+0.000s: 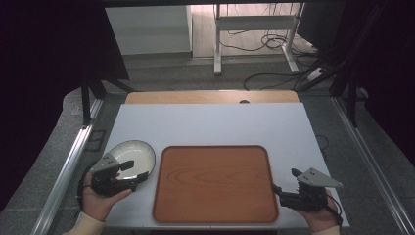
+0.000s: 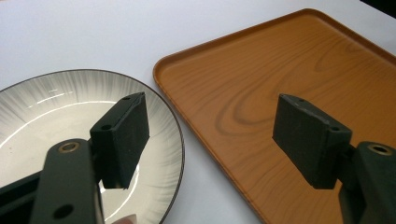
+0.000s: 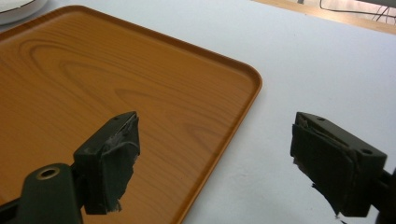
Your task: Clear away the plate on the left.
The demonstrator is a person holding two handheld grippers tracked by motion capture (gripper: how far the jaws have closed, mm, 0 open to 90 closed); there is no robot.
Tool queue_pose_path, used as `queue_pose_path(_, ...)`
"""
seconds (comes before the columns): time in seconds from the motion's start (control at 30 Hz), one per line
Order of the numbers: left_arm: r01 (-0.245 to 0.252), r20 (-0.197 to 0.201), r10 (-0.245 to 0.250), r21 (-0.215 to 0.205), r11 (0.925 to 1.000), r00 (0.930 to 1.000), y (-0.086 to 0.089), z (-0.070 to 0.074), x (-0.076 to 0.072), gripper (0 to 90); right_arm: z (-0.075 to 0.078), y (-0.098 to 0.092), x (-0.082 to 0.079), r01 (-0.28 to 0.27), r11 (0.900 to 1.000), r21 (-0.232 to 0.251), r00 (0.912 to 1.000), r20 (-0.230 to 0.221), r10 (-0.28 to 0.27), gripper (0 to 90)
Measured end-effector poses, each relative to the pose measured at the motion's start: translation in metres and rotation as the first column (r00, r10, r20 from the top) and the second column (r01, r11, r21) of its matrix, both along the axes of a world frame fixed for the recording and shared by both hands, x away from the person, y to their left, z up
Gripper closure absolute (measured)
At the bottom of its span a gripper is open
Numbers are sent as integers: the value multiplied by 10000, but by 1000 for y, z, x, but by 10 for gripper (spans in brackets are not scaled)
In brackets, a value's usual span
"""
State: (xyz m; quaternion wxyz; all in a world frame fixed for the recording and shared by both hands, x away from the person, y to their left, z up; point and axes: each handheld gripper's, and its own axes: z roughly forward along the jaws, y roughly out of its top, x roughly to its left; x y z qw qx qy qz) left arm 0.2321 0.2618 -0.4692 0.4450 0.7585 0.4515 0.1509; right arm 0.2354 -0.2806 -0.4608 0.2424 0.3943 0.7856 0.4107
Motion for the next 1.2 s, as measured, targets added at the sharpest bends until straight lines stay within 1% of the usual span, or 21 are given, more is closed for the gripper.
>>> queue_pose_path(0.23,-53,-30,53,15,10000,10000,1,-1,2,270,-1,-1,1,-97,10000,11,9999,-26,97,187)
queue_pose_path(0.63,-45,25,46,-60,10000,10000,5,0,-1,270,-2,4,0,-237,9996,-151,9997,-46,236,201)
queue_pose_path(0.93,-29,3,29,-49,10000,10000,6,0,2,271,-3,3,-1,-259,9995,-189,9996,-62,258,204)
queue_pose_path(1.03,-23,36,23,-51,10000,10000,6,2,3,271,-4,4,-1,-270,9994,-202,9996,-90,268,205)
queue_pose_path(1.2,-51,-19,51,-177,9998,10000,7,7,7,272,-1,4,-1,-250,9995,-167,9997,4,251,205)
